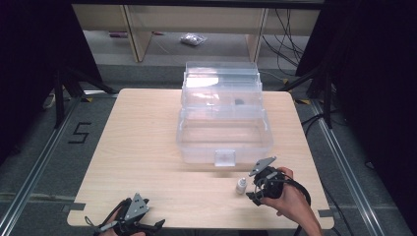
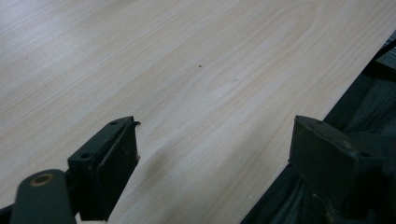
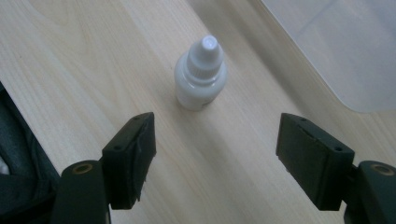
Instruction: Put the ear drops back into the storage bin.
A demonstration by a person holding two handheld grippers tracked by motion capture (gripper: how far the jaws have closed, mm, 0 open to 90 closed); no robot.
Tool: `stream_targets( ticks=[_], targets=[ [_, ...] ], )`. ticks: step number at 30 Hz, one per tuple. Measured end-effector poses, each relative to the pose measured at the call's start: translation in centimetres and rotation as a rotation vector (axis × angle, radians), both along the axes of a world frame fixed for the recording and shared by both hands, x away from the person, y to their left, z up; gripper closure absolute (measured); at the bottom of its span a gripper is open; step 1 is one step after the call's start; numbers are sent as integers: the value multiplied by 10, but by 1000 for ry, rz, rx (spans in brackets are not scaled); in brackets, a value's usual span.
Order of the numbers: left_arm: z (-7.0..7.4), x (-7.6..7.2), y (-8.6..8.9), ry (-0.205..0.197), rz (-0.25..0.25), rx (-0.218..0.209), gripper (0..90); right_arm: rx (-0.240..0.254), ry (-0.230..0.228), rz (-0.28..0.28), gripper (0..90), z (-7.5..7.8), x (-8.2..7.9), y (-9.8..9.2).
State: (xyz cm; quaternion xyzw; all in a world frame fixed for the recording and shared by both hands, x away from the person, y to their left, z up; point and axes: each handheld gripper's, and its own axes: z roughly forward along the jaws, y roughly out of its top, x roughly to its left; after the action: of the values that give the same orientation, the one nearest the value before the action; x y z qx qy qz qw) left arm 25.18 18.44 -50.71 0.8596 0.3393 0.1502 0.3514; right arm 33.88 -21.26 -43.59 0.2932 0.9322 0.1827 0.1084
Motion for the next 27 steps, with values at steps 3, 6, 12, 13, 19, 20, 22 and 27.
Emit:
stream_targets(
  ticks=[3,6,12,13,19,20,22,27],
  targets=[
    [-1,-1,-1,-2,6,-6,150,-7,5,29,292,-2,4,6],
    [1,0,0,-1,-1,5,150,-29,3,50,297,-3,8,12],
    [0,0,0,-4,0,-2,150,-68,14,73,303,-4,14,24],
    [0,0,1,3,-10,2,150,-71,17,80,303,-4,16,26],
    [1,-1,1,1,-8,10,150,-111,35,119,342,-10,23,36],
    [1,0,1,-2,-2,3,150,-114,45,116,364,-10,23,36],
    [0,0,0,-8,14,-4,150,-120,51,125,393,-12,26,37],
    [1,0,1,-4,4,-1,150,-120,62,126,451,-12,28,38]
  ],
)
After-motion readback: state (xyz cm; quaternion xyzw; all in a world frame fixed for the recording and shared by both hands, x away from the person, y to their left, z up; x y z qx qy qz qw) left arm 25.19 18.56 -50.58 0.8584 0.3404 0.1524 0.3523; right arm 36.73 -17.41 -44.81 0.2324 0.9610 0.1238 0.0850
